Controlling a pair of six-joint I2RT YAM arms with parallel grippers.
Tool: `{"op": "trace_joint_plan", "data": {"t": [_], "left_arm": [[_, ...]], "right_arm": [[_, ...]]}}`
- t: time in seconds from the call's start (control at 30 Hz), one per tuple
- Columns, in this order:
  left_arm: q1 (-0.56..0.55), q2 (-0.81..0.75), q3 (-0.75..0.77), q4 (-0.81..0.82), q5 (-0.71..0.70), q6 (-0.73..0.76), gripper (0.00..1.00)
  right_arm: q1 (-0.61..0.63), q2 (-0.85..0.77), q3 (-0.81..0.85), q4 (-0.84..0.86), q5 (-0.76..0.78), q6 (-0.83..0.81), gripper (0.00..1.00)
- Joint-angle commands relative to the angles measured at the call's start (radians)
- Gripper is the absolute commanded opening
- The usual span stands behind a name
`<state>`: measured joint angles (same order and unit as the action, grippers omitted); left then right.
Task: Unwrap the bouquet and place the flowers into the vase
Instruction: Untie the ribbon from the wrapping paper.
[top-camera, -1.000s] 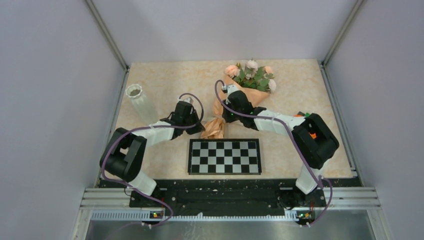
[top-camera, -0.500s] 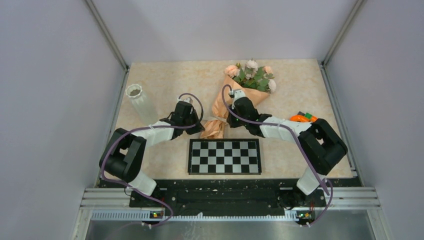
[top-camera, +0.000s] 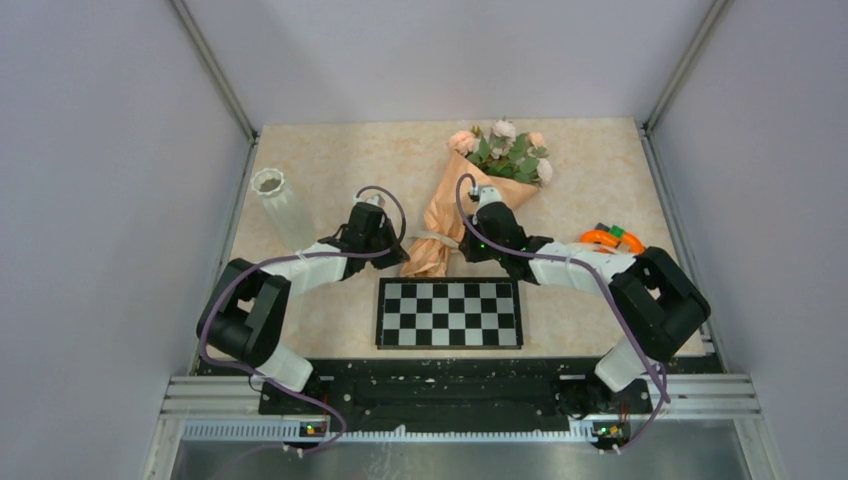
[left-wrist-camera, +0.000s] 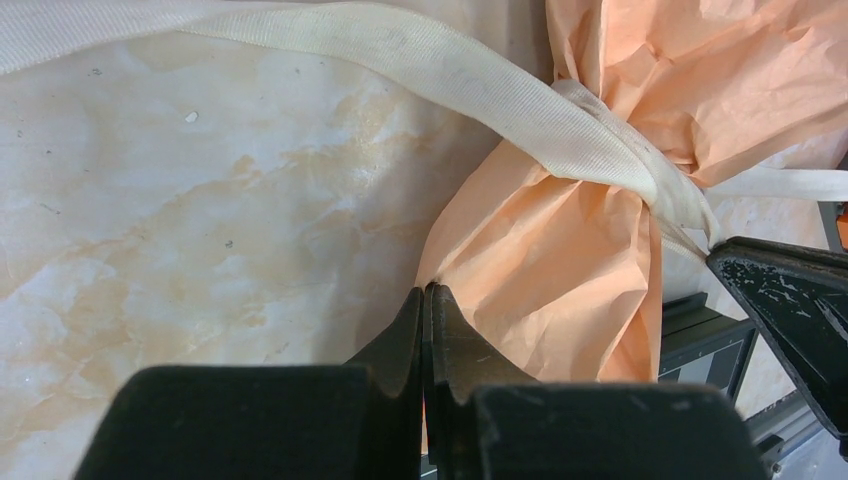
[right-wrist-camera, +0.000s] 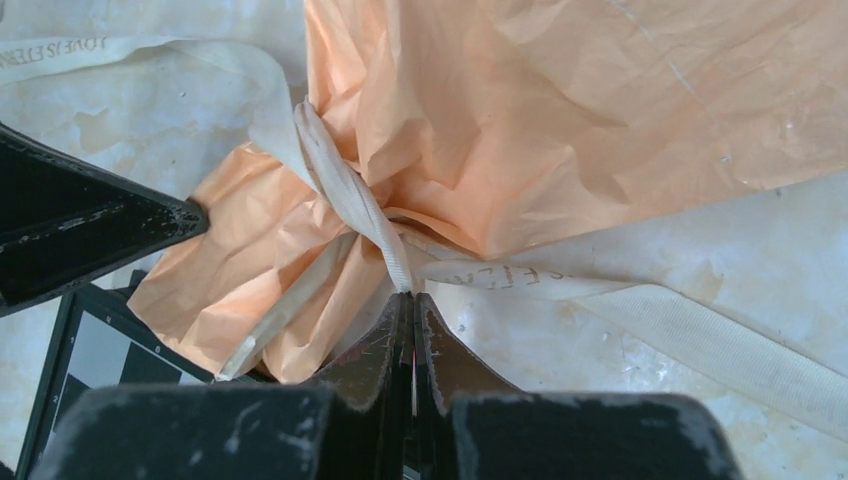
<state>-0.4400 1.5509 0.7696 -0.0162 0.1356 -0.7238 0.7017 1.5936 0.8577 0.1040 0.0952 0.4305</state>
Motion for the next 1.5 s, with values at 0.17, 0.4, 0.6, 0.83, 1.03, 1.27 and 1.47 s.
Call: {"op": "trace_joint_plan", "data": {"t": [0.17, 0.4, 0.6, 0.83, 1.03, 1.27, 1.47], "left_arm": [[0.004, -0.04, -0.015, -0.015, -0.013, 0.017, 0.0], [0.004, -0.036, -0.012, -0.016, -0.008, 0.019, 0.0], [0.004, -0.035, -0.009, -0.013, -0.007, 0.016, 0.0], [0.004, -0.034, -0.007, -0.017, -0.004, 0.018, 0.0], [0.005, -0.035, -0.009, -0.018, -0.005, 0.018, 0.0], [0.004, -0.034, -0.008, -0.017, -0.004, 0.019, 0.0], [0.005, -0.034, -0.009, -0.018, -0.004, 0.019, 0.0]], "right_arm": [[-0.051, -0.03, 0.067, -0.006, -0.165, 0.009, 0.27], [-0.094, 0.008, 0.151, -0.053, -0.251, -0.048, 0.36], [-0.099, 0.084, 0.239, -0.101, -0.264, -0.071, 0.36], [-0.099, 0.132, 0.276, -0.129, -0.282, -0.066, 0.3], [-0.099, 0.167, 0.296, -0.142, -0.294, -0.067, 0.26], [-0.099, 0.179, 0.299, -0.129, -0.292, -0.06, 0.23], [-0.099, 0.182, 0.296, -0.118, -0.292, -0.056, 0.02]]}}
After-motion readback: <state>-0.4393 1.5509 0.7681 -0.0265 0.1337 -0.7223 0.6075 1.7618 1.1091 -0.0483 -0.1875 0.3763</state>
